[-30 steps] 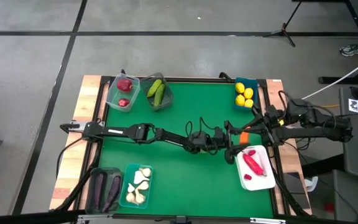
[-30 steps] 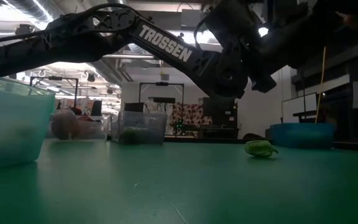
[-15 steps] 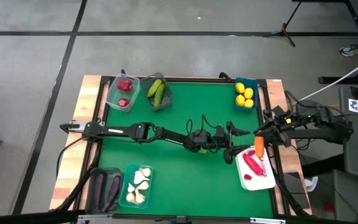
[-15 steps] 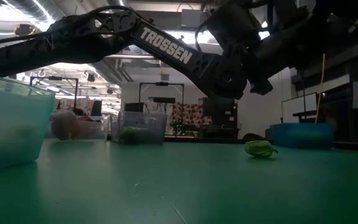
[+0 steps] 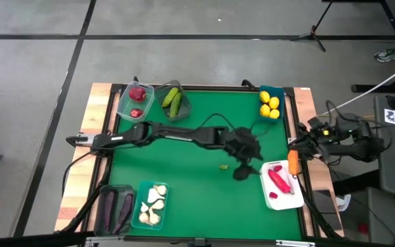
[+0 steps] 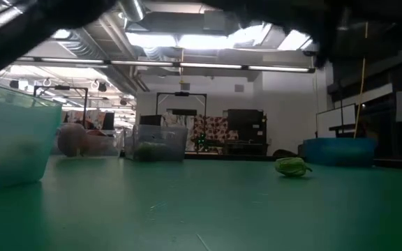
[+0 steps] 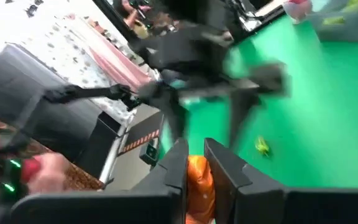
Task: Sort produce into baskets
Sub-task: Put the orange chili pepper into the white bin
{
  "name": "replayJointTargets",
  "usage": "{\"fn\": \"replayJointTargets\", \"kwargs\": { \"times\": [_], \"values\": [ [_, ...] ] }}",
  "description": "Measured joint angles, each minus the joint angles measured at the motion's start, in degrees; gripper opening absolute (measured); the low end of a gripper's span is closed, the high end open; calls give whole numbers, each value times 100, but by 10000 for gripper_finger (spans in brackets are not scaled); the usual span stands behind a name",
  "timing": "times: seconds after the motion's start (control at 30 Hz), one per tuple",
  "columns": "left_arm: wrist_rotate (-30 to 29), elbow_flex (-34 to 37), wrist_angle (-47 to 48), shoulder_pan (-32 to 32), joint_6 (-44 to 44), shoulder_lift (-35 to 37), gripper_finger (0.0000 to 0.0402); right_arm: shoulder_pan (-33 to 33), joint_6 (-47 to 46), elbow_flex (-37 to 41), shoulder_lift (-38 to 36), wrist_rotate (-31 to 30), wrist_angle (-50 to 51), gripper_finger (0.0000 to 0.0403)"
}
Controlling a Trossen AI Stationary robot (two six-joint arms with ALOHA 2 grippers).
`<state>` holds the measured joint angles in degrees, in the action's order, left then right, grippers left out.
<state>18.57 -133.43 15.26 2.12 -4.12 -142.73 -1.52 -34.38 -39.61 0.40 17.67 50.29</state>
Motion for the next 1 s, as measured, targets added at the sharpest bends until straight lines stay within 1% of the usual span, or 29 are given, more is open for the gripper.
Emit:
{"fn": "replayJointTargets", "kwargs": {
  "times": [0.03, 0.07, 0.13, 0.2, 0.27, 0.4, 0.53, 0.6, 0.83, 1.0],
  "values": [
    [-204, 0, 463, 80, 275, 196, 296, 0, 1, 74, 8, -13, 11, 38],
    [-522, 4, 936, 170, 519, 396, 296, 0, -2, 160, 12, -19, 86, 38],
    [-1194, 4, 1599, 346, 826, 823, 296, 0, -90, 307, 8, -67, 110, 41],
    [-1899, -7, 1959, 498, 896, 1168, 296, 0, -229, 476, 1, -68, 70, 44],
    [-2440, -11, 2307, 639, 889, 1418, 296, 0, -377, 673, 2, -54, 109, 45],
    [-3187, 2, 2893, 936, 683, 1628, 296, 0, -761, 998, 5, 38, 212, 46],
    [-3851, -2, 3209, 1148, 507, 1732, 296, 0, -1038, 1212, 5, 176, 282, 47],
    [-4010, 0, 3432, 1213, 410, 1716, 296, 0, -1086, 1264, 5, 255, 331, 47],
    [-4128, 9, 3934, 1254, -142, 1649, 296, 0, -1188, 1317, 21, 355, 542, 48],
    [-4309, 9, 3958, 1247, -30, 1658, 296, 0, -1048, 1315, 496, 432, 526, 48]
  ]
}}
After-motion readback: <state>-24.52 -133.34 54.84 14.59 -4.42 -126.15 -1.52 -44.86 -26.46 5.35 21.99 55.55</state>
